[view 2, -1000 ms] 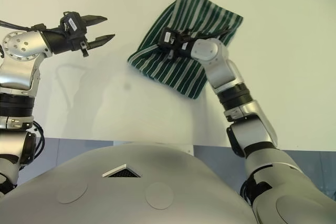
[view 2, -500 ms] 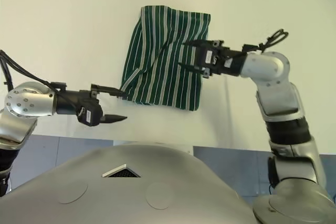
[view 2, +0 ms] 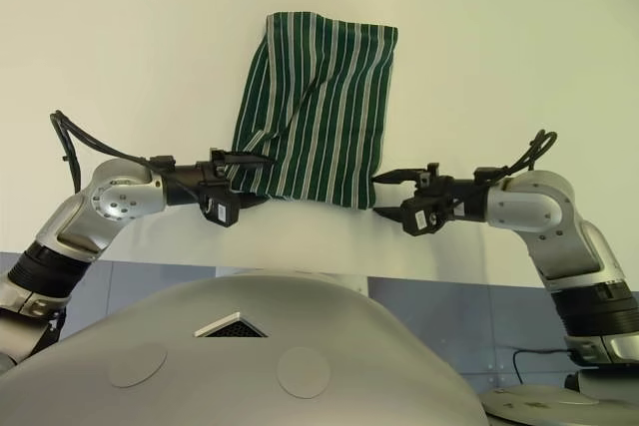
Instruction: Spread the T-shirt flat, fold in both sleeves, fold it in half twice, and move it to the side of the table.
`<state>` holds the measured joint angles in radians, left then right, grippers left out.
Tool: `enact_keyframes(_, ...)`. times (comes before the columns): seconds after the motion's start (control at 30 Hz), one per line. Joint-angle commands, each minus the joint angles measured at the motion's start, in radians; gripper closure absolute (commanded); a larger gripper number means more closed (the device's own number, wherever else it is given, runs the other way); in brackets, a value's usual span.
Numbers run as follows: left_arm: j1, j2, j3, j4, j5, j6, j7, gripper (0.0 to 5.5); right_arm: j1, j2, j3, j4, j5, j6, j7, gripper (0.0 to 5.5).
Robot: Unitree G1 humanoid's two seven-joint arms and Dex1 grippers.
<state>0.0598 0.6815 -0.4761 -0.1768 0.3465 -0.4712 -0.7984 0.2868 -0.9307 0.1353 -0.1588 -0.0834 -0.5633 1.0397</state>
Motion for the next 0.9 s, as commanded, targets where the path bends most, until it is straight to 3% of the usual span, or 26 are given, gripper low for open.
enact_keyframes(0.03, 0.002, 0.029, -0.051, 0.112, 0.068, 0.019, -0.039, 3.04, -0.017, 0.009, 0.051, 0.018, -0.057, 0.004, -0.015, 2.99)
enact_keyframes(0.27, -0.044, 0.007, -0.095, 0.203, 0.019, 0.002, -0.049, 4.30, -0.035, 0.009, 0.071, 0.018, -0.041, 0.042, -0.048, 4.27)
enact_keyframes(0.43, -0.048, 0.004, -0.114, 0.215, -0.089, 0.028, -0.107, 5.08, 0.012, -0.009, 0.078, -0.051, 0.096, 0.220, 0.005, 5.21)
enact_keyframes(0.5, -0.017, 0.041, -0.119, 0.106, -0.252, 0.155, -0.219, 5.36, 0.030, -0.038, 0.063, -0.115, 0.197, 0.341, 0.050, 5.40)
enact_keyframes(0.6, -0.030, 0.166, -0.052, -0.172, -0.584, 0.506, -0.378, 5.47, 0.030, -0.126, -0.003, -0.250, 0.473, 0.616, 0.158, 5.41)
enact_keyframes(0.7, -0.281, 0.143, 0.016, -0.109, -0.657, 0.675, -0.471, 5.48, -0.156, -0.136, -0.036, -0.196, 0.622, 0.810, 0.226, 5.41)
enact_keyframes(0.8, -0.624, -0.014, 0.040, 0.255, -0.647, 0.730, -0.521, 5.48, -0.500, -0.056, 0.024, 0.095, 0.622, 0.962, 0.315, 5.42)
enact_keyframes(0.9, -0.799, -0.111, 0.043, 0.607, -0.603, 0.696, -0.561, 5.48, -0.800, 0.089, 0.122, 0.442, 0.512, 0.994, 0.368, 5.42)
